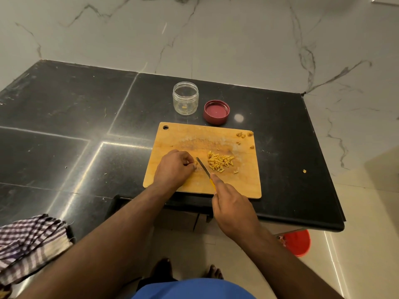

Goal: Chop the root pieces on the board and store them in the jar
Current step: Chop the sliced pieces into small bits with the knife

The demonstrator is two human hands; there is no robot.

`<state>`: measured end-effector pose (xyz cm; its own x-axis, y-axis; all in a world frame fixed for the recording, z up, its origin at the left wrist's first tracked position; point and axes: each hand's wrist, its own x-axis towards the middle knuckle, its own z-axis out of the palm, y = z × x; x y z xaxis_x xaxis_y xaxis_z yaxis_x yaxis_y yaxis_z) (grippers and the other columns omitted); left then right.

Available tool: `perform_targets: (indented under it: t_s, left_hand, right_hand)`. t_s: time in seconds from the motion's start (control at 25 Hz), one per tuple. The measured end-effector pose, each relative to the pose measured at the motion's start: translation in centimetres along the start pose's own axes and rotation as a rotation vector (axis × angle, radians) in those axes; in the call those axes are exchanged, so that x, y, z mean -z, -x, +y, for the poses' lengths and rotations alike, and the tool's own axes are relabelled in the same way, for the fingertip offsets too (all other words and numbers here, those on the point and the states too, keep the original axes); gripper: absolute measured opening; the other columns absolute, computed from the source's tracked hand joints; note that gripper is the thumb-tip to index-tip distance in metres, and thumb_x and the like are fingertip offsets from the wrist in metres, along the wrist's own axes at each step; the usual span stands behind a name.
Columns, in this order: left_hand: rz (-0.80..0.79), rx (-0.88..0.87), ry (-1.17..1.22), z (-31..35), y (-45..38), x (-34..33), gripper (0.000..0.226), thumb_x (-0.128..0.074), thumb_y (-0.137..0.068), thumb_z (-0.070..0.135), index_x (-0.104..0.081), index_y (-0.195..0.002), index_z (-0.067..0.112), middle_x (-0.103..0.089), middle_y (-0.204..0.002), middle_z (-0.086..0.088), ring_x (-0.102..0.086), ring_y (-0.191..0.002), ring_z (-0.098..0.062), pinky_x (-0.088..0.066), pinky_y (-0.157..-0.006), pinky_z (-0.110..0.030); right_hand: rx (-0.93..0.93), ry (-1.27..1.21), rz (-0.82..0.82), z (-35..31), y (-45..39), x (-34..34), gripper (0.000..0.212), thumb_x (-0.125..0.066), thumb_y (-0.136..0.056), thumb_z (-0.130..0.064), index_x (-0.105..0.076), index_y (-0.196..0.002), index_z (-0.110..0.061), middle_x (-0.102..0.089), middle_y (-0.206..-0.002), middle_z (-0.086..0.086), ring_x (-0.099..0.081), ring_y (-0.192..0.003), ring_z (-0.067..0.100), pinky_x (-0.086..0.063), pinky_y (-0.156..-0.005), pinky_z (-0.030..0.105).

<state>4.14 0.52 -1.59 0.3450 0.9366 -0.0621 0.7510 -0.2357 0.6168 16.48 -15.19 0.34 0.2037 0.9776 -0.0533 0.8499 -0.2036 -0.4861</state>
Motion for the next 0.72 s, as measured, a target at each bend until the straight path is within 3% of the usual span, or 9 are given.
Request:
perform_targets:
  t_s: [0.28,0.48,0.72]
  left_hand:
    - [-0.025,0.017,-0.003,0.0,-0.3,-0.1,0.006,-0.073,-0.087,0.029,-0.071,-0.093,0.028,-0.057,-0.096,0.006,-0.053,-0.085,-0.011,-0.037,-0.064,-0.026]
    - [-0.035,0.025,-0.009,0.0,-0.6,-0.3,0.006,-0.072,-0.085,0.033,-0.067,-0.085,0.032,-0.06,-0.098,0.004,-0.058,-0.09,-0.015,-0.05,-0.071,-0.033]
    - [-0.043,0.05,-0.022,0.1,-0.9,-0.5,0.008,-0.072,-0.084,0.034,-0.066,-0.08,0.031,-0.063,-0.098,0.004,-0.06,-0.089,-0.015,-0.052,-0.07,-0.034]
  right_hand:
    - [0.019,0.078,-0.009,-0.2,-0.1,-0.6,0.053,-0.032,-0.102,-0.031,-0.022,-0.154,-0.026,-0.056,-0.109,-0.002,-0.051,-0.077,0.016,-0.044,-0.064,0.033]
    - [0.039,0.07,-0.055,-0.7,-0.3,-0.8,0.053,-0.031,-0.102,-0.03,-0.021,-0.154,-0.026,-0.059,-0.115,0.002,-0.055,-0.086,0.021,-0.04,-0.068,0.034]
    - [0.039,0.037,-0.037,-0.1,1.2,-0.9,0.052,-0.033,-0.102,-0.031,-0.025,-0.153,-0.027,-0.063,-0.112,0.0,-0.059,-0.079,0.018,-0.048,-0.067,0.035]
